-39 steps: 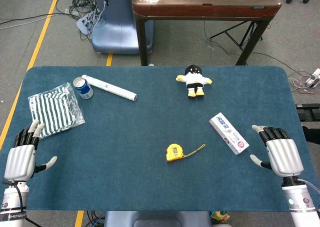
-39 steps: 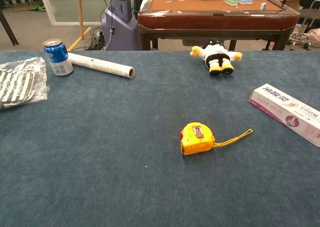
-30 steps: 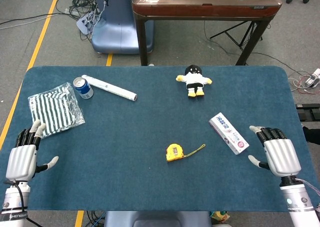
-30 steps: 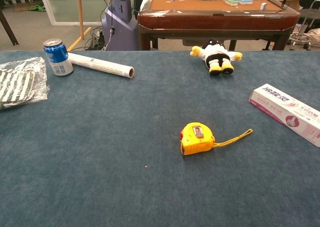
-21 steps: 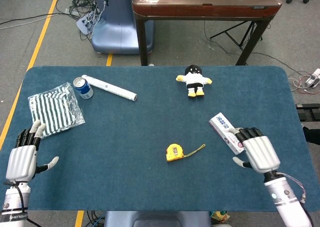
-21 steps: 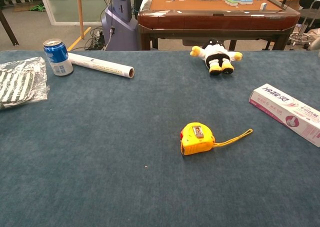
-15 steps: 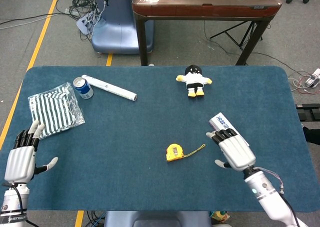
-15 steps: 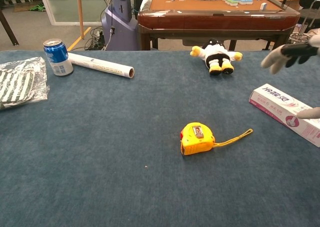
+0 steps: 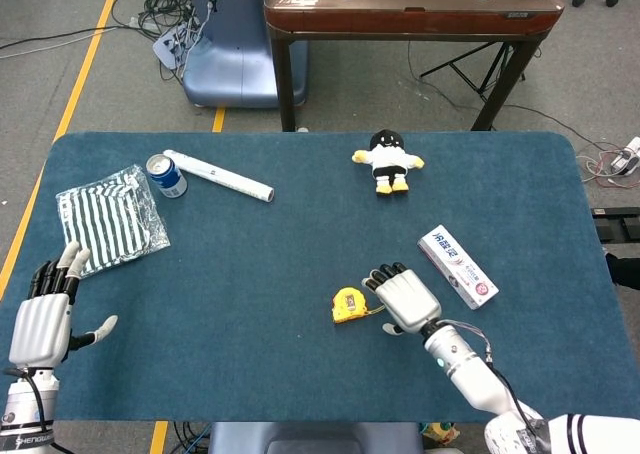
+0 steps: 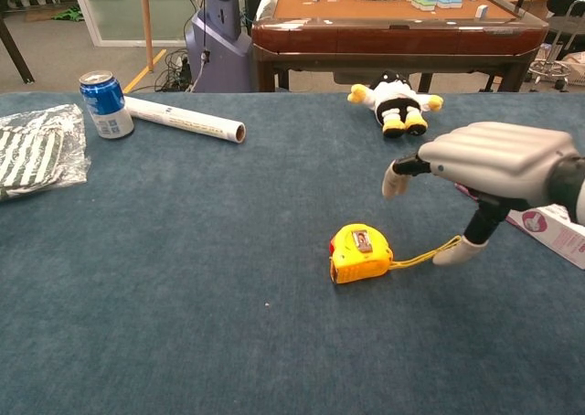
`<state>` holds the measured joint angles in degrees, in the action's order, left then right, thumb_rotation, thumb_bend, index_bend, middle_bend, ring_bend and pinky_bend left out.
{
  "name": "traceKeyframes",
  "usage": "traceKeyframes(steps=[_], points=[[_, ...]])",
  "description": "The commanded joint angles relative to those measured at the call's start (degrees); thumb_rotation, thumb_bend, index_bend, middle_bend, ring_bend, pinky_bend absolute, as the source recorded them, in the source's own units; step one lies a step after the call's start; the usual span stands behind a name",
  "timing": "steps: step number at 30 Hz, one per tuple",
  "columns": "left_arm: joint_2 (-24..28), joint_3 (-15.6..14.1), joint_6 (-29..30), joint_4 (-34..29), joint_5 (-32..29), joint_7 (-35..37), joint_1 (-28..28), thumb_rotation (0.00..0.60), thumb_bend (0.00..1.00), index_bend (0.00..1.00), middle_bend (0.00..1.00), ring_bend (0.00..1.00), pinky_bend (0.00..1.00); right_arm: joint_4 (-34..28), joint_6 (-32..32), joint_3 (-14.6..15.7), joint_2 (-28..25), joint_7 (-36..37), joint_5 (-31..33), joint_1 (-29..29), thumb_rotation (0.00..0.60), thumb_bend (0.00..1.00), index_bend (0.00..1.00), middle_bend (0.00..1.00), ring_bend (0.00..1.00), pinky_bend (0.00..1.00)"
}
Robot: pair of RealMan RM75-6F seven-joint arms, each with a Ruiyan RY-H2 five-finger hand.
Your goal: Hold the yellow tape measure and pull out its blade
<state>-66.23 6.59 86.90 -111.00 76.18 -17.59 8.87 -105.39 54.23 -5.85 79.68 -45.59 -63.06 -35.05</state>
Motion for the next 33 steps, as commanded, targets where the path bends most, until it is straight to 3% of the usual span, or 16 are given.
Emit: traceKeyframes(steps=[1,10,18,33], points=[[0.0,0.1,-0.1,-0.2,0.0,-0.1,0.1,0.600,0.16,0.00,0.00,0.00,0.00,1.9,-0.2,0.1,2.8,-2.4,2.7,-2.0,0.600,0.20,0.28,0.26,0.18,0.23],[-0.3,0.2,-0.6,-0.3,0.0,-0.7,0.4,0.600,0.16,0.00,0.00,0.00,0.00,6.8,-0.9,-1.3,8.6,-4.7,10.2,-7.2,0.600,0.20,0.28,0.26,0.18,0.23],[-0.2,0.3,-0.8,0.0,-0.6,-0.3,0.2,0.600,0.16,0.00,0.00,0.00,0.00,10.1,-0.2,-0.4,12.0,-7.1,14.5,-10.7,0.600,0.20,0.28,0.26,0.18,0.23],[-0.5,0.4,-1.0,0.9,-0.3,0.7,0.2,0.600,0.16,0.00,0.00,0.00,0.00,11.4,2.1,2.4,14.3,-8.3,16.2,-13.2,0.600,0.23,0.31,0.32,0.18,0.23]])
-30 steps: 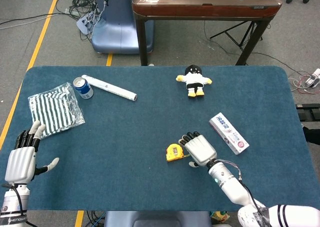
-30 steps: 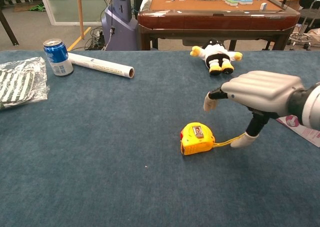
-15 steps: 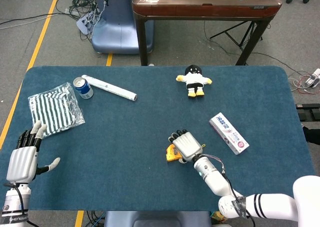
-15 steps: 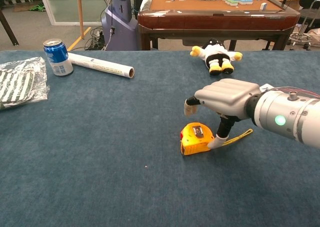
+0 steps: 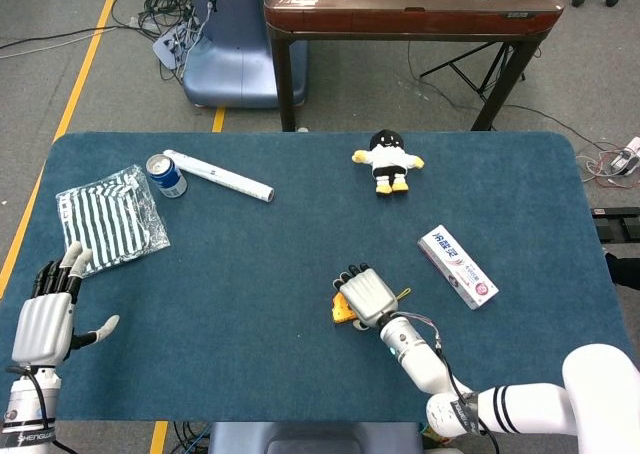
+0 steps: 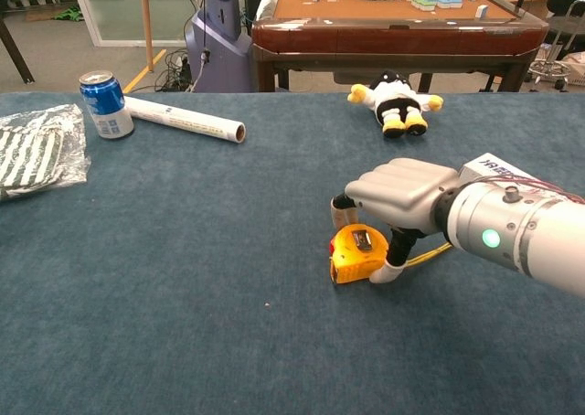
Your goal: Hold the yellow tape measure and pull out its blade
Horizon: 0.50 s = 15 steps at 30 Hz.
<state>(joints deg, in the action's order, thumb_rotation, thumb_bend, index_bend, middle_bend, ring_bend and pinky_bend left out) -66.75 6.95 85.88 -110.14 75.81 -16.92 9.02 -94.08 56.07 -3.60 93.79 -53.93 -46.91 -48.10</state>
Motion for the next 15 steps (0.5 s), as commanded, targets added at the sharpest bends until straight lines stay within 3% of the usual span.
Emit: traceKeyframes(steps=[1,15], points=[[0.0,0.0,0.0,0.1,0.1,0.0,0.0,0.600,0.16,0.00,0.00,0.00,0.00,0.1,0.3,0.3,0.3,0.1,0.1,-0.3,0.600,0.23,0.31,0.32,0.18,0.23],[0.0,-0.1,0.0,0.3,0.2,0.5,-0.2,0.600,0.16,0.00,0.00,0.00,0.00,1.4,1.2,1.4,1.3,1.1,0.4,-1.1,0.600,0.33,0.36,0.36,0.22,0.23]])
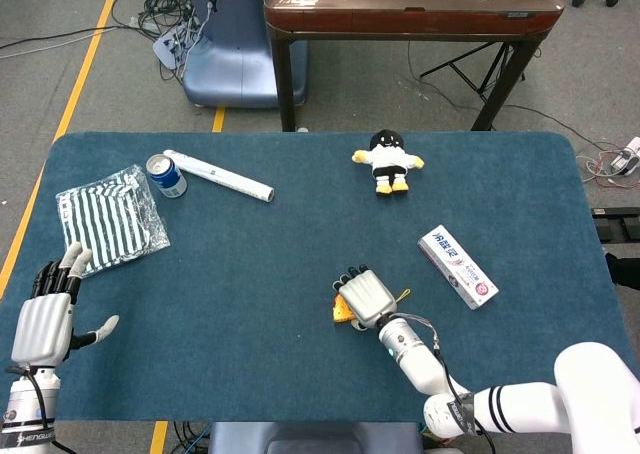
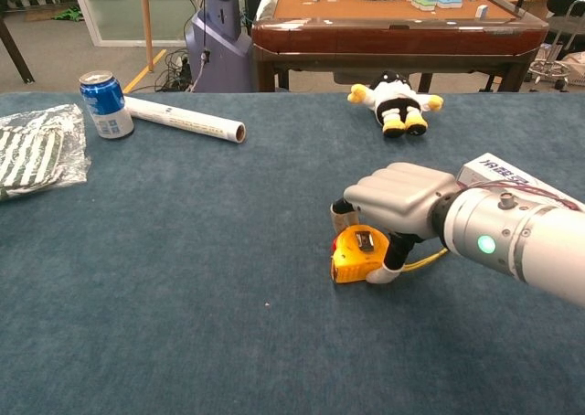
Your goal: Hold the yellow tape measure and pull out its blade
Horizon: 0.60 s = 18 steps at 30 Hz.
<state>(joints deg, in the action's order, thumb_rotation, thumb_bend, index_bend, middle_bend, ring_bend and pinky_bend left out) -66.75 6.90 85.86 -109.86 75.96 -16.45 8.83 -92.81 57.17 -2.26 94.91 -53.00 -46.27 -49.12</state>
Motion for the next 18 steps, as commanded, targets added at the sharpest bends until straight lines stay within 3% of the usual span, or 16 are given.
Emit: traceKeyframes(steps=[1,6,11,18], points=[[0.0,0.0,-0.1,0.0,0.0,-0.1,0.0,0.600,0.16,0.00,0.00,0.00,0.00,0.2,0.3,0.1,0.2,0.5,-0.5,0.0,0.600,0.36,0.38,0.38,0.23,0.23],[0.3,0.4,-1.0,-0.1,-0.6,-0.2,0.5,0.600,0.16,0.00,0.00,0.00,0.00,0.2,1.2,-0.3,0.1,3.2,-2.5,0.5,0.600,0.50,0.49,0.47,0.32,0.24],[1.7,2.0,-4.6,-0.8,-2.5,1.0,2.8,0.600,0.16,0.00,0.00,0.00,0.00,-1.8,3.4,-1.4,-1.1,5.1,-5.1,1.1,0.600,0.51,0.55,0.52,0.37,0.24],[2.1,5.6,-10.7,0.2,-6.2,1.7,8.1,0.600,0.16,0.00,0.00,0.00,0.00,-5.3,7.6,-5.3,-0.1,4.4,-5.4,0.5,0.600,0.51,0.57,0.54,0.40,0.24]])
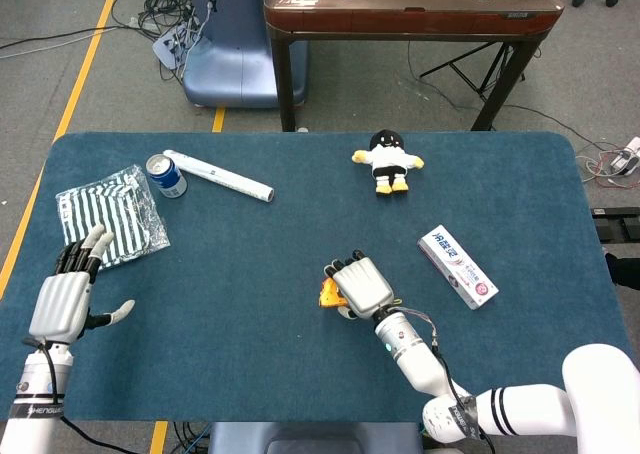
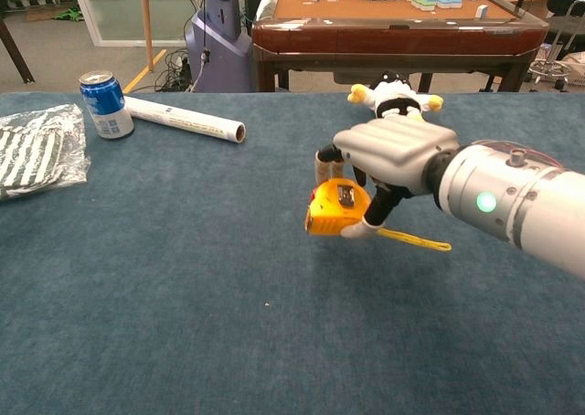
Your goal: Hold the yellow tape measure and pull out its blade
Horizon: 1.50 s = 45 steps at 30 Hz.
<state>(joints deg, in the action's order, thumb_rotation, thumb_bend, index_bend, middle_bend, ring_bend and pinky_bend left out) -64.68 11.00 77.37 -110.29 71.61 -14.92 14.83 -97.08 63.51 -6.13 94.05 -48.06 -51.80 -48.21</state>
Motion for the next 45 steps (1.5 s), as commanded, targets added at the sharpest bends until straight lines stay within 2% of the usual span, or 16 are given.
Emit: traceKeyframes(steps=[1,10,21,28,45], points=[[-0.2,1.9,-3.0,0.9,-2.5,0.2,2.7,0.600,0.16,0.00,0.00,0.00,0.00,-1.3,1.7,-1.9,1.2,-0.8,0.4,-0.6,0.600,0.51,0.57,0.54,0.41,0.24],[-2.4,4.9,-8.0,2.0,-9.2,1.0,7.8,0.600,0.16,0.00,0.00,0.00,0.00,-1.6,3.5,-7.7,6.0,-4.4,5.4,-4.5,0.600,0.51,0.57,0.54,0.41,0.24],[-6.2,4.5,-7.7,1.8,-10.4,-0.2,10.5,0.600,0.16,0.00,0.00,0.00,0.00,1.5,5.0,-12.8,12.1,-8.1,10.3,-10.3,0.600,0.51,0.57,0.54,0.41,0.24],[-7.0,4.5,-8.1,0.7,-10.9,1.6,11.2,0.600,0.16,0.00,0.00,0.00,0.00,3.6,6.4,-14.4,14.2,-8.9,9.7,-12.9,0.600,0.51,0.57,0.54,0.41,0.24],[-8.2,4.7,-10.2,2.5,-12.0,7.0,12.8,0.600,0.16,0.00,0.00,0.00,0.00,5.2,8.6,-14.7,16.9,-6.1,6.4,-14.2,0.600,0.51,0.57,0.54,0.42,0.24]])
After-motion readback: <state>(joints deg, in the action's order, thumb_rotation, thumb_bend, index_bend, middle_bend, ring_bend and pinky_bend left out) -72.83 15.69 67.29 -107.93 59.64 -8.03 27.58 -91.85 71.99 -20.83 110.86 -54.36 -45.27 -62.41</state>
